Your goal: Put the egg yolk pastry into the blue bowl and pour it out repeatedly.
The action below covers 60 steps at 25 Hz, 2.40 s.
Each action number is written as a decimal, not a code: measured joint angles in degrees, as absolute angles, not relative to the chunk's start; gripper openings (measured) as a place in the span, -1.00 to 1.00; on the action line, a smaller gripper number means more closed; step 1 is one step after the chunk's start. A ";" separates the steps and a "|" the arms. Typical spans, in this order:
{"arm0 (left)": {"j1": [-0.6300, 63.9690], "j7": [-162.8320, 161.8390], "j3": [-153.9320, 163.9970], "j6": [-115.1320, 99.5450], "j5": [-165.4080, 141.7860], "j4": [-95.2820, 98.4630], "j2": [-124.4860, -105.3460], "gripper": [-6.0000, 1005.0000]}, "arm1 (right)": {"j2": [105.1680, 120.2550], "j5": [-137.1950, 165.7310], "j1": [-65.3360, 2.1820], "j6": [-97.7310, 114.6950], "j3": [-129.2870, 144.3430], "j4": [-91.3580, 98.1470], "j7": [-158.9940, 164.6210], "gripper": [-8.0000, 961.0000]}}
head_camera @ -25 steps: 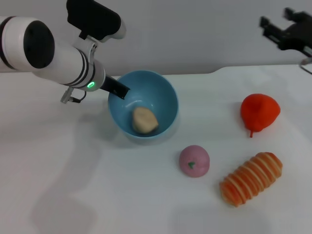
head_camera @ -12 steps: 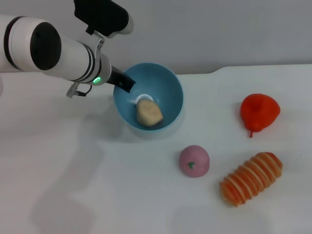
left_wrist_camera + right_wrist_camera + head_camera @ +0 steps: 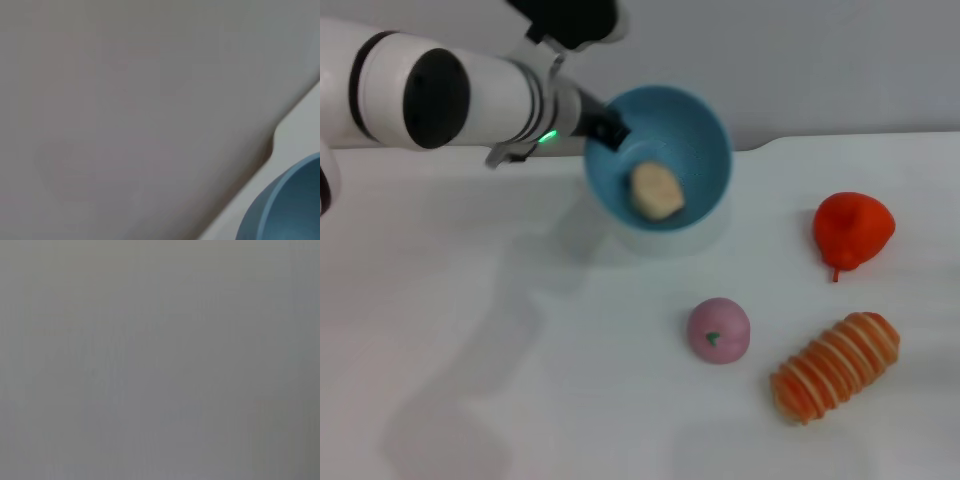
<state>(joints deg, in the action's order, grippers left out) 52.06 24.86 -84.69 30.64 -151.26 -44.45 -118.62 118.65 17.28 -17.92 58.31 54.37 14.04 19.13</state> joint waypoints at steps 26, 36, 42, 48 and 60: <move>49.50 28.73 -58.86 -18.97 -151.80 -52.93 -119.09 -0.99 | 118.82 17.13 -18.55 58.47 54.23 10.99 18.99 0.32; 51.11 35.21 -58.49 -21.97 -150.36 -52.10 -119.08 -0.99 | 118.76 17.21 -18.82 58.47 54.44 11.01 18.98 0.31; 51.57 50.00 -58.97 -22.45 -141.49 -52.73 -119.08 -0.99 | 118.74 17.21 -19.05 58.39 54.62 11.02 18.98 0.31; 50.03 58.71 -53.91 -29.91 -135.73 -52.37 -119.08 -0.99 | 118.78 17.18 -19.10 58.05 54.34 10.98 18.99 0.31; 48.87 61.83 -51.65 -31.03 -132.19 -51.66 -119.09 -0.99 | 118.71 17.13 -19.80 58.02 54.31 10.98 19.02 0.31</move>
<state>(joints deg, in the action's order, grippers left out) 48.87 61.83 -51.65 -31.03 -132.19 -51.66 -119.09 118.71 17.13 -19.80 58.02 54.31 10.98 19.02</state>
